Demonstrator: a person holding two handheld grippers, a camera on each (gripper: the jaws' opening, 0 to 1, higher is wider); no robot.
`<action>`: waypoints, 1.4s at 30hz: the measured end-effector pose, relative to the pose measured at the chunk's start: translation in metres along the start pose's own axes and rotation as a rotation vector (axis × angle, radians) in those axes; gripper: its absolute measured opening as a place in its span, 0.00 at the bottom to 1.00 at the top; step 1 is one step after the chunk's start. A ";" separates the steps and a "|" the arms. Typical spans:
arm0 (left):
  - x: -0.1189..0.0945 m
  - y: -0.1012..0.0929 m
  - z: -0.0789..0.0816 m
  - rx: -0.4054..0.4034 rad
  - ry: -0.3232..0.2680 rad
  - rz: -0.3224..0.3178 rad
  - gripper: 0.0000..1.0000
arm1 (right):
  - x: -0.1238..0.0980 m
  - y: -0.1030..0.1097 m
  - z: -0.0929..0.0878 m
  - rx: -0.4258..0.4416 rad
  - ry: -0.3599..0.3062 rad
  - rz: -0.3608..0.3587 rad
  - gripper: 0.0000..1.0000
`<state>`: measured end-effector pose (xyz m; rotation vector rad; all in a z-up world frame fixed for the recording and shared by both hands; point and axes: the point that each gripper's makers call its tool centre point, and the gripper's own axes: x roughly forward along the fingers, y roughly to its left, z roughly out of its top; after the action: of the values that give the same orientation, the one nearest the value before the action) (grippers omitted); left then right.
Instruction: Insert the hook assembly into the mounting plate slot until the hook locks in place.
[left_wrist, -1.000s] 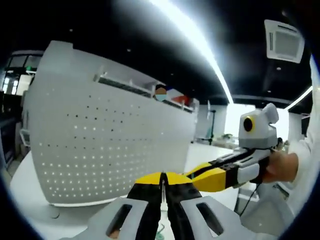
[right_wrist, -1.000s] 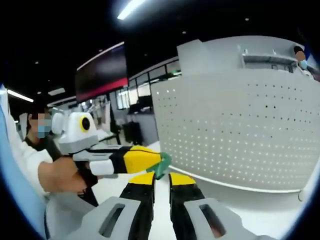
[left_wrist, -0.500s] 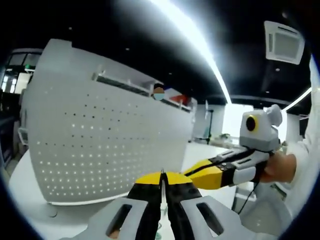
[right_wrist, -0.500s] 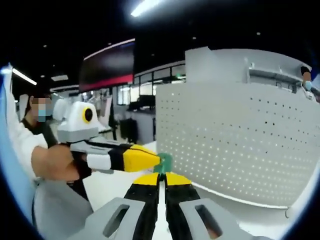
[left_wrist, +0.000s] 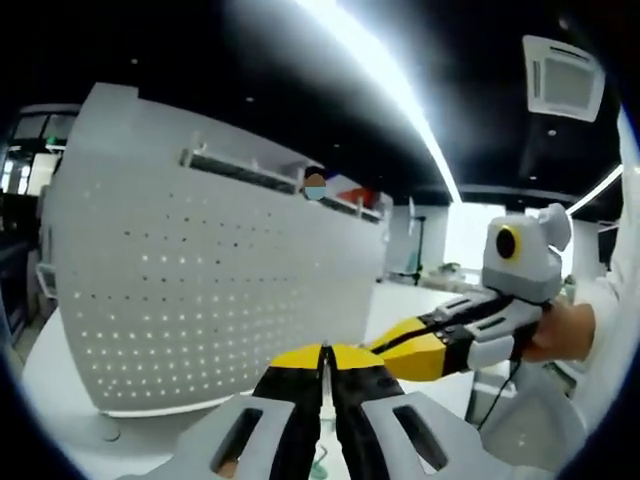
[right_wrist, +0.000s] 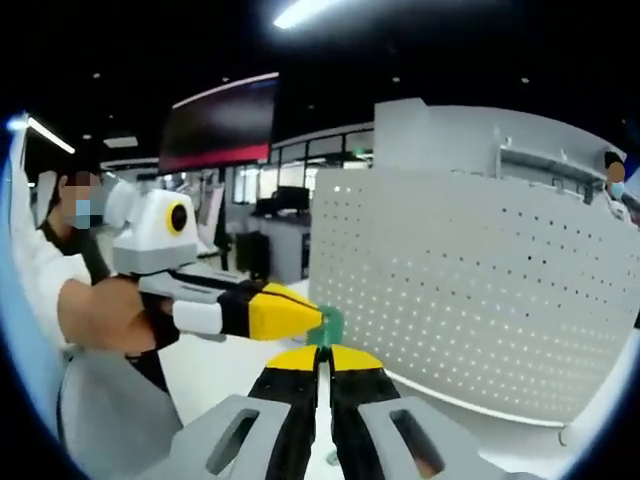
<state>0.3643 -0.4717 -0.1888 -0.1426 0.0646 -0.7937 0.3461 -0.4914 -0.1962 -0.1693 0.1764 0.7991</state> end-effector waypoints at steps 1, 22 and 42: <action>0.000 0.000 0.000 -0.002 0.001 -0.001 0.02 | 0.000 0.000 0.000 -0.001 -0.002 -0.003 0.00; 0.000 -0.007 0.005 -0.141 -0.042 0.001 0.01 | -0.005 -0.002 0.010 -0.037 -0.032 -0.080 0.02; -0.012 -0.027 0.012 -0.067 -0.030 -0.040 0.01 | -0.008 0.007 0.012 -0.057 -0.038 -0.107 0.00</action>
<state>0.3385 -0.4806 -0.1732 -0.2200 0.0608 -0.8295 0.3371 -0.4897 -0.1831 -0.2160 0.1081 0.7008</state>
